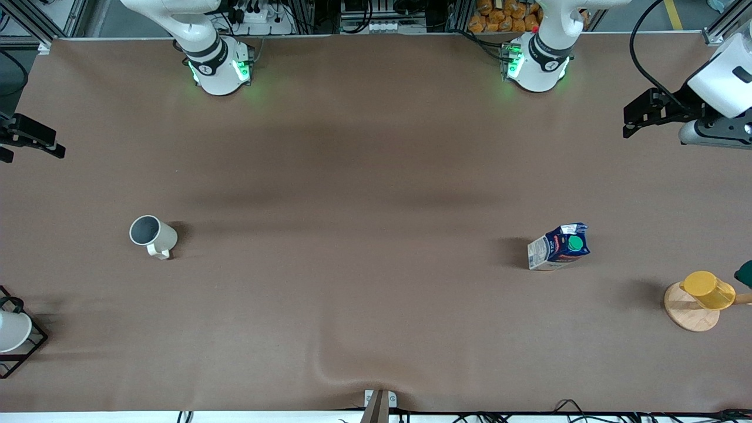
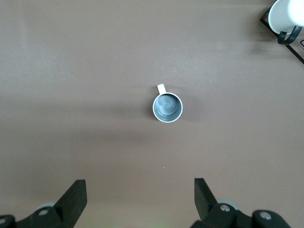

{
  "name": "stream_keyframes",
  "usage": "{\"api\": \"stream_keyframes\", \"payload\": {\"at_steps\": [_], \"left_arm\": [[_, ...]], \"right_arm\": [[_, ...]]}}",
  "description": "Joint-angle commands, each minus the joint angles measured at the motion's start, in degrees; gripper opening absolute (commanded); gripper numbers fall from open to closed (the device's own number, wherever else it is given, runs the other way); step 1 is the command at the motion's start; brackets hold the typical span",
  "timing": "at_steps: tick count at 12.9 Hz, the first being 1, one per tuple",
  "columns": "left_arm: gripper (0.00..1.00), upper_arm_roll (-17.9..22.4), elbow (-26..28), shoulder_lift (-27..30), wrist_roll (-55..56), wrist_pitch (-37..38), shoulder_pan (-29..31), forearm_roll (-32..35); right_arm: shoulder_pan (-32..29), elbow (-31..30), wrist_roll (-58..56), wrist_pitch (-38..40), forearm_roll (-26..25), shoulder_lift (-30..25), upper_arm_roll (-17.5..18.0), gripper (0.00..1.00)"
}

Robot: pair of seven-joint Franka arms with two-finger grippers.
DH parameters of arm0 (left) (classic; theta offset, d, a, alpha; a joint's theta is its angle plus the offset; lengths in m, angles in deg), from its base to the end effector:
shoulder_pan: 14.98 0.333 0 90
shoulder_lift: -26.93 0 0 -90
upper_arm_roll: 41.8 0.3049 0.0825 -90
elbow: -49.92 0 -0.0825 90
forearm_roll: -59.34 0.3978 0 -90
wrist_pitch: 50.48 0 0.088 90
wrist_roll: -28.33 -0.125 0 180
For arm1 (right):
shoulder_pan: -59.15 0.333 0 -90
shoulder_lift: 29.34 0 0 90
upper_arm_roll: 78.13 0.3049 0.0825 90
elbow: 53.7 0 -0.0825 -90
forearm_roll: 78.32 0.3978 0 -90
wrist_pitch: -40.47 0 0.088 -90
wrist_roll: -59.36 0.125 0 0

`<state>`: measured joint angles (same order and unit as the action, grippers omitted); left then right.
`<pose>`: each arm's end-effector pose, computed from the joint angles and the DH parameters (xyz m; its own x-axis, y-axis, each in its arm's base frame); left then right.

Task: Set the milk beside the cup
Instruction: 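Reach the left gripper toward the milk carton while the right gripper reaches the mug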

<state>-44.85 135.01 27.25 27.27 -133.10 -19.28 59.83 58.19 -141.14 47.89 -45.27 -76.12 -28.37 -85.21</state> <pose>0.5483 -0.0696 0.6286 0.9887 -0.1451 -0.0377 -0.1455 -0.9893 -0.0081 0.5603 -0.0735 0.6012 0.9973 0.0626 -0.0383 0.0608 -0.9971 -0.0448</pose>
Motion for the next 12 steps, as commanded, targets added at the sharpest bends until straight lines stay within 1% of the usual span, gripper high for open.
{"api": "stream_keyframes", "payload": {"at_steps": [1,6,7,9,12], "left_arm": [[1.0,-0.91,-0.45,0.56,-1.14,0.97,0.78,1.27],[1.0,-0.91,-0.53,-1.1,-0.7,0.97,0.34,1.53],[1.0,-0.91,-0.53,-1.46,-0.62,0.88,0.25,1.79],[1.0,-0.82,-0.53,-4.09,0.08,0.53,0.16,2.93],[1.0,-0.82,0.25,-6.82,0.26,-4.73,1.04,2.59]], "right_arm": [[0.26,1.4,0.91,1.01,-0.71,0.97,0.14,1.0],[0.0,1.31,0.74,0.93,-0.63,2.11,0.14,1.0],[-0.26,1.4,0.74,0.32,-0.1,3.76,0.14,1.0],[-0.7,1.48,0.56,-2.4,-0.01,7.36,0.14,1.0],[-2.81,1.4,-3.12,-7.06,0.08,13.25,0.14,1.0]]}}
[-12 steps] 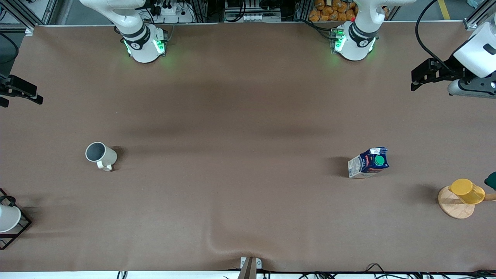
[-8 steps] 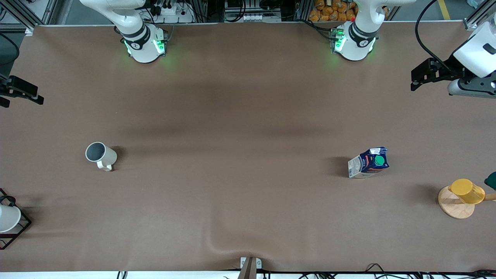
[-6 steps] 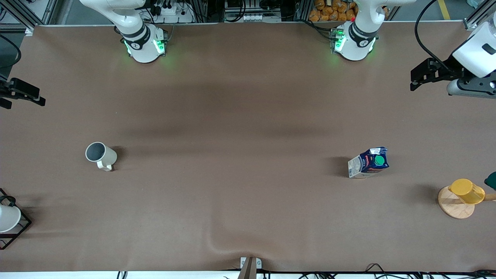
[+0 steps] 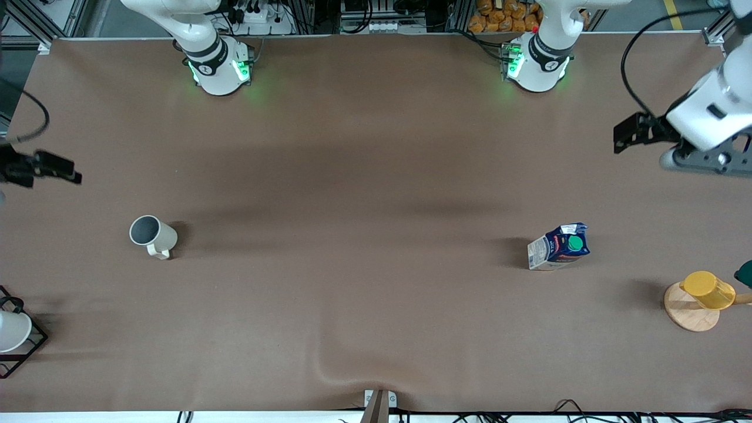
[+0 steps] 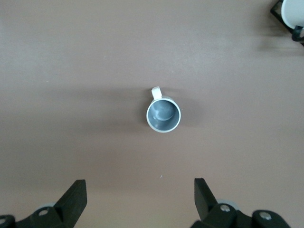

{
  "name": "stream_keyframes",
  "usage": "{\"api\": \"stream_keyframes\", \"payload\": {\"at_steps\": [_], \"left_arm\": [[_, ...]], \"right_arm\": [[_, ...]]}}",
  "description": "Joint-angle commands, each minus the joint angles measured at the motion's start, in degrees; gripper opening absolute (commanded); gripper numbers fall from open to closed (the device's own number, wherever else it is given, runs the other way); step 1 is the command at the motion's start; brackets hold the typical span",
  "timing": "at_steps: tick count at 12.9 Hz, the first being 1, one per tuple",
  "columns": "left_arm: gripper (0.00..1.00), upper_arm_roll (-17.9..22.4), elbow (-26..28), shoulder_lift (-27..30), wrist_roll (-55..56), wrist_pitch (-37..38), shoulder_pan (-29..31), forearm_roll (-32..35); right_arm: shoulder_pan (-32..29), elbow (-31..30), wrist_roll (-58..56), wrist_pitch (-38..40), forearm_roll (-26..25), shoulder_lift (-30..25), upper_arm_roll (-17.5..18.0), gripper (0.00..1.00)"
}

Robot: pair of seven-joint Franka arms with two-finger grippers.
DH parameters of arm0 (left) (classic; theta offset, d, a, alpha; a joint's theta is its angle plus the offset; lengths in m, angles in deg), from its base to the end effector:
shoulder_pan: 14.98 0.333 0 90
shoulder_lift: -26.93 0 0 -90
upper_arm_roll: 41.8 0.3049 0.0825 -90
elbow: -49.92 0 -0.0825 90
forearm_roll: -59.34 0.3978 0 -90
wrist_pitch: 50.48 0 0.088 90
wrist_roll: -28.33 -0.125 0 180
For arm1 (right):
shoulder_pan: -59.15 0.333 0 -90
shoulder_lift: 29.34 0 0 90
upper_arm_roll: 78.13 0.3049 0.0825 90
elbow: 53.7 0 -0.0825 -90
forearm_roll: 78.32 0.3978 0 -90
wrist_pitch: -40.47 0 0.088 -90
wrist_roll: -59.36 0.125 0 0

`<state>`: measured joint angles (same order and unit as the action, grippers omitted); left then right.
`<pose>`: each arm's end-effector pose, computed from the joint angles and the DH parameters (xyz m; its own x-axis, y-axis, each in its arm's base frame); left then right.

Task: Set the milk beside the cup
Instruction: 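Reach the left gripper toward the milk carton while the right gripper reaches the mug, then grasp the milk carton with the left gripper while the right gripper grasps the mug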

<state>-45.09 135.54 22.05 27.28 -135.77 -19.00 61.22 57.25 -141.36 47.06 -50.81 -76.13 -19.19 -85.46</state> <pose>0.5789 -0.0686 0.5765 0.9856 -0.1424 -0.0911 -0.1453 -0.9890 -0.0263 0.6069 -0.0885 0.5129 0.9929 0.0531 -0.1064 0.0492 -0.9980 -0.0390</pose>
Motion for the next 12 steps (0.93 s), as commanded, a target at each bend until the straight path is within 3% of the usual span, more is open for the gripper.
{"api": "stream_keyframes", "payload": {"at_steps": [1,9,12], "left_arm": [[1.0,-0.58,-0.62,-3.37,0.26,-2.76,0.86,0.85],[1.0,-0.23,-0.71,-17.26,4.12,-13.92,0.07,0.14],[1.0,-0.31,-0.63,-20.95,6.05,-16.91,-0.37,0.49]], "right_arm": [[-2.49,1.53,-2.99,-3.19,0.17,5.92,0.39,1.0],[-4.25,1.18,-3.7,-10.06,0.09,18.41,0.3,1.0],[-4.78,-4.16,-5.54,-16.71,0.17,19.3,0.39,1.0]]}}
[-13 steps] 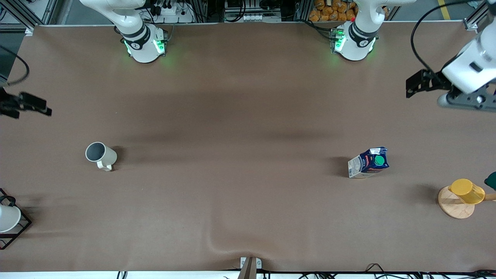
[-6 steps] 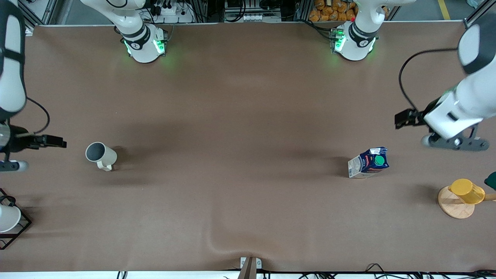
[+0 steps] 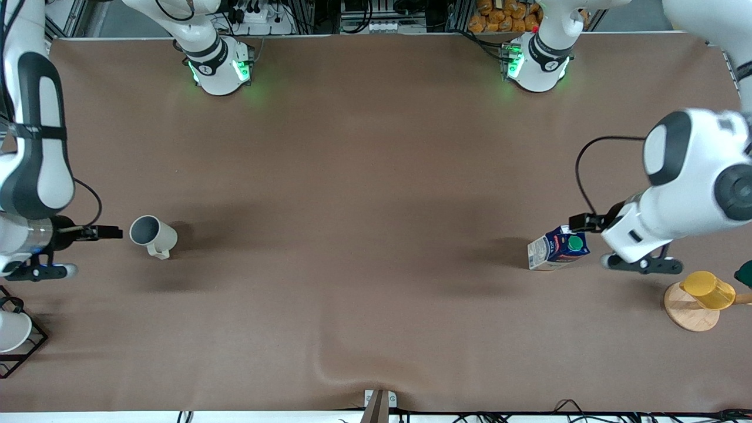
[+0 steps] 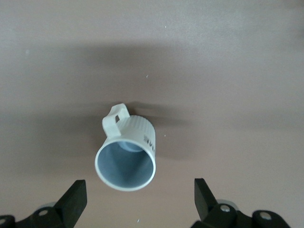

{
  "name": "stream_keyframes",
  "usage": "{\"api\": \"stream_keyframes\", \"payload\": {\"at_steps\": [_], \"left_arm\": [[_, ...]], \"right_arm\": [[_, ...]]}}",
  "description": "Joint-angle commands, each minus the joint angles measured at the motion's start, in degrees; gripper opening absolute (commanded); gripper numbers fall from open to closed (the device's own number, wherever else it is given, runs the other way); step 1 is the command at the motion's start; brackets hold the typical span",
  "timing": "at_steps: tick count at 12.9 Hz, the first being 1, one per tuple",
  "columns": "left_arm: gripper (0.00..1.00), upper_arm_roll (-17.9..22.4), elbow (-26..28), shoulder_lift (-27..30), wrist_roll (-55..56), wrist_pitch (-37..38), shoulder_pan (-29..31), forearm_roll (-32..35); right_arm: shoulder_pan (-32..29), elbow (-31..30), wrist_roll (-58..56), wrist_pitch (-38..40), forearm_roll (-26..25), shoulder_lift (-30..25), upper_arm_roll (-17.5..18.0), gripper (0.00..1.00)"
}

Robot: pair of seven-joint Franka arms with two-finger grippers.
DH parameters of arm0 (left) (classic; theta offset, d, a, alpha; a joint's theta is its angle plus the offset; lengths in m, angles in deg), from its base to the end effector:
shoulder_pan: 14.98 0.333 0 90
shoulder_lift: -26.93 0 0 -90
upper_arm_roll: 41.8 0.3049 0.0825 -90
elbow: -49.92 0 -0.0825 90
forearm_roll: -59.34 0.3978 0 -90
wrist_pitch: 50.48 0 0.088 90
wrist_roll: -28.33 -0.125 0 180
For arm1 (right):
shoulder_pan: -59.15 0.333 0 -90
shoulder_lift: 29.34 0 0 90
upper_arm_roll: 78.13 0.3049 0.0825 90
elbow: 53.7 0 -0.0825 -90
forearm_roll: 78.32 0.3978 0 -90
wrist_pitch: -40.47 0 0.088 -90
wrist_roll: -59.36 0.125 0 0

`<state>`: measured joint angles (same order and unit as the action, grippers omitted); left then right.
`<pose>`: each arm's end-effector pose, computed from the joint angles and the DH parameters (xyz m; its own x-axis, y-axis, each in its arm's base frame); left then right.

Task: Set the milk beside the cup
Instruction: 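Grasp the milk carton with the left gripper while the right gripper grasps the mug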

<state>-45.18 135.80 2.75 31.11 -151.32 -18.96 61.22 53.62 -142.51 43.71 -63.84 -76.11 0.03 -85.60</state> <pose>0.6644 -0.0776 0.3813 0.9838 -0.0831 -0.1590 -0.0865 -0.9961 -0.0144 0.6524 -0.1373 0.3030 0.9711 0.0442 -0.2346 0.0370 -0.9987 -0.0348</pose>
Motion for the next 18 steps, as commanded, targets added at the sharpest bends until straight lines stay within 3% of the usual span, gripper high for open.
{"api": "stream_keyframes", "payload": {"at_steps": [1,6,8,9,11,12,13,16,18], "left_arm": [[1.0,-0.23,-0.63,-2.28,2.84,-1.46,-0.32,0.58],[1.0,-0.31,0.07,-5.0,3.11,-1.46,-0.06,0.14],[1.0,-0.31,0.69,-6.32,3.11,-1.38,-0.24,0.23],[1.0,-0.31,1.3,-6.33,3.02,-1.38,-0.06,0.23],[1.0,-0.4,1.14,-7.02,2.85,-1.55,0.29,0.41],[0.46,-0.32,1.13,-7.12,3.02,-1.55,0.12,0.23],[0.0,-0.31,1.04,-7.12,3.11,-1.55,0.12,0.23],[0.0,-0.31,0.69,-6.86,3.11,-1.55,0.12,0.23],[0.0,-0.4,0.61,-6.24,3.11,-1.55,0.03,0.41]], "right_arm": [[-1.58,-4.25,-4.19,-4.84,0.16,0.16,0.52,1.0],[-2.11,-11.27,-8.52,-12.47,1.03,0.34,0.61,1.0],[-2.2,-13.04,-8.52,-14.69,1.83,0.52,0.61,0.86],[-2.02,-13.66,-8.52,-14.78,2.27,0.86,0.61,0.63],[-1.5,-13.93,-8.44,-14.17,2.8,0.69,0.61,0.0],[-1.32,-13.49,-8.43,-14.0,2.97,0.61,0.61,0.0],[-1.14,-13.14,-7.91,-13.82,2.98,0.26,0.69,0.0],[1.05,-8.42,-7.3,-6.73,2.89,-0.63,0.61,0.0],[2.28,-3.32,-0.56,-0.4,2.98,-0.63,0.7,0.0]]}}
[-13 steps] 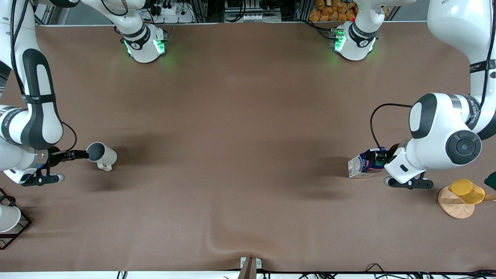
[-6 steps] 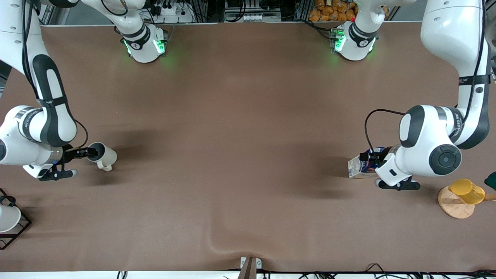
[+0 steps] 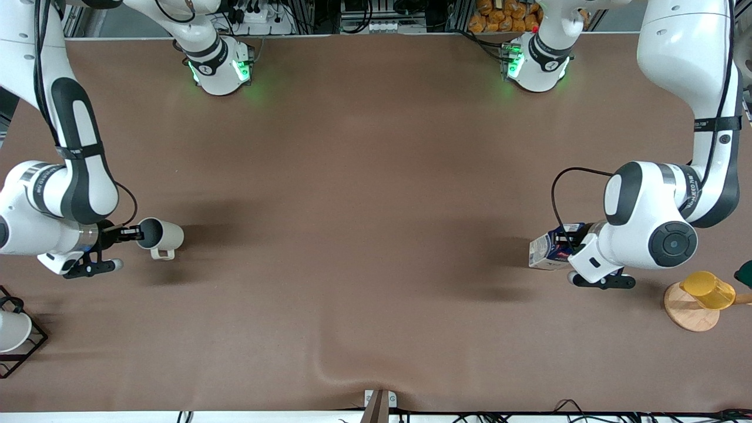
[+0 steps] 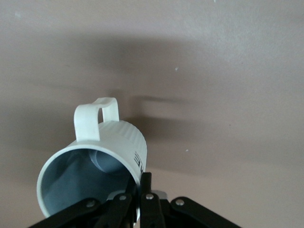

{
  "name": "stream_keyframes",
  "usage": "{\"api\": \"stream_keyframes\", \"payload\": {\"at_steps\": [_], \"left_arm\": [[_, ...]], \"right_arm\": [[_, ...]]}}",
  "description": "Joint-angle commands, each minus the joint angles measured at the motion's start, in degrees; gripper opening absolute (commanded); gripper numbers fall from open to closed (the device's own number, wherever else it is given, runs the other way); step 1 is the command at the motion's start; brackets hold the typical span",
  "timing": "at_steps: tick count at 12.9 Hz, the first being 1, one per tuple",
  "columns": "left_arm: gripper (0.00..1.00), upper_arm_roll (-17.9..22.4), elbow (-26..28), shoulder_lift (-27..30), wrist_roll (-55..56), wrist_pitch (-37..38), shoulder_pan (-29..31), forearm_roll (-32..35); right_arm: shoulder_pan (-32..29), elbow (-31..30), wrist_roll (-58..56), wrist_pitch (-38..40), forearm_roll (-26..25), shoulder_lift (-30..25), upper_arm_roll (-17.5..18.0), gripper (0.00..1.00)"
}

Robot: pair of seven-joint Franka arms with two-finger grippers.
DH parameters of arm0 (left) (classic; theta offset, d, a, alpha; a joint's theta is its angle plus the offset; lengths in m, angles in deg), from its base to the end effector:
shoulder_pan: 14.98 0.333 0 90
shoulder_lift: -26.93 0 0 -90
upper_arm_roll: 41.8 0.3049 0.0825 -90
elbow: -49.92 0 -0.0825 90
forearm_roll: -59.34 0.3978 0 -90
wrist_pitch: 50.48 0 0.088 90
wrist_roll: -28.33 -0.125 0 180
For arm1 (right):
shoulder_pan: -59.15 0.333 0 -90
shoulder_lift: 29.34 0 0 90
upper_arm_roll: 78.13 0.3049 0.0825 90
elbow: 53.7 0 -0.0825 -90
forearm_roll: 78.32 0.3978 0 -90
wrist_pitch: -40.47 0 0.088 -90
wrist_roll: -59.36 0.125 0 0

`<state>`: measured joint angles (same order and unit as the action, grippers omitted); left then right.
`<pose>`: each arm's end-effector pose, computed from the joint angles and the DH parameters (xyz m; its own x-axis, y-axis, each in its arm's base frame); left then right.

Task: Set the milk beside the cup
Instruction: 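Carry the white mug to the table center and lower it with the right gripper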

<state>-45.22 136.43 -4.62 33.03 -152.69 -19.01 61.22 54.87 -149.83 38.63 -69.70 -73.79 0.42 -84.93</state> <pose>0.6656 -0.0790 0.2916 0.9612 -0.0501 -0.2714 -0.0576 -0.9981 -0.0201 0.6350 -0.1122 0.2481 0.9578 0.1462 -0.2476 0.1250 -0.9872 -0.0995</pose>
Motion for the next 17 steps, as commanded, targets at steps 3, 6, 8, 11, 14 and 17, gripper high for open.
{"api": "stream_keyframes", "payload": {"at_steps": [3,6,8,11,14,17], "left_arm": [[0.0,-0.45,-0.29,4.2,1.18,-0.09,0.42,0.5],[0.0,-0.54,0.06,8.15,1.62,1.66,0.25,0.49],[0.0,-1.06,0.06,10.44,2.06,3.59,0.16,0.49],[0.0,-2.9,-0.03,11.86,4.16,5.01,0.25,0.32],[0.0,-5.1,-0.11,12.39,7.59,5.01,0.25,0.14],[0.0,-6.25,-0.12,12.3,9.88,5.01,0.16,0.14]], "right_arm": [[6.63,8.15,18.04,13.73,2.4,-2.42,0.2,0.0],[11.47,8.5,29.92,17.0,10.03,-3.92,0.55,0.0],[17.96,9.2,42.54,16.39,11.02,-4.18,0.47,0.0],[27.89,10.61,59.61,11.93,11.2,-3.22,0.47,0.0],[34.93,10.52,73.77,3.14,12.95,-0.5,0.47,0.0],[41.35,10.61,84.33,-7.57,12.87,4.94,0.47,0.0]]}}
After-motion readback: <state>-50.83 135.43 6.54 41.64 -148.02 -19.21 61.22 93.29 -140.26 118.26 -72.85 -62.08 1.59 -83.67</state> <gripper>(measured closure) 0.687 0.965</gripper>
